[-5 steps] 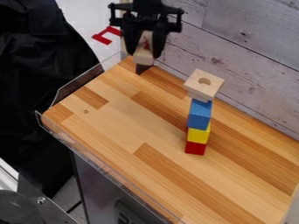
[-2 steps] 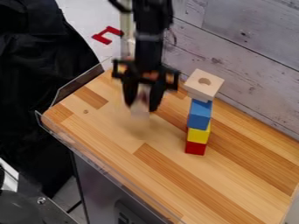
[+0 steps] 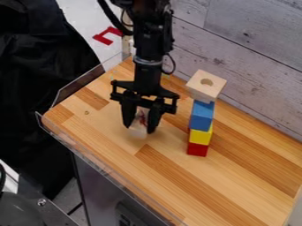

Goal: Remove the rectangular from the tower and put it in the left side of the table

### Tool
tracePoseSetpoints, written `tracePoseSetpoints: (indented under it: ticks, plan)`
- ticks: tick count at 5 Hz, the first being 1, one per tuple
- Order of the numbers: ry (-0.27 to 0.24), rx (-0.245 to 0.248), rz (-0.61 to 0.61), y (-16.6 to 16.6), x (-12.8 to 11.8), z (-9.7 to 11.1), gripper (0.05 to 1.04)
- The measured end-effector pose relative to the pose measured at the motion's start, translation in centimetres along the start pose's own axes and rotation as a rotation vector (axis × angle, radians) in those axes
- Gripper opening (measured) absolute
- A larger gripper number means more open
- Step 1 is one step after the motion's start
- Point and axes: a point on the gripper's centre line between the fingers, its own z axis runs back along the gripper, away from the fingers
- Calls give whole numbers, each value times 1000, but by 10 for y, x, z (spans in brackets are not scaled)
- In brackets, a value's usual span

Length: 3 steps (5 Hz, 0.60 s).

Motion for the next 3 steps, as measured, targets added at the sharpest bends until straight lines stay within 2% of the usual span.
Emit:
tracePoseSetpoints:
  ticks: [2, 3]
  plan:
    - [-32, -11, 36, 3, 5, -2, 532]
    - [-42, 18, 109, 10, -1, -6, 532]
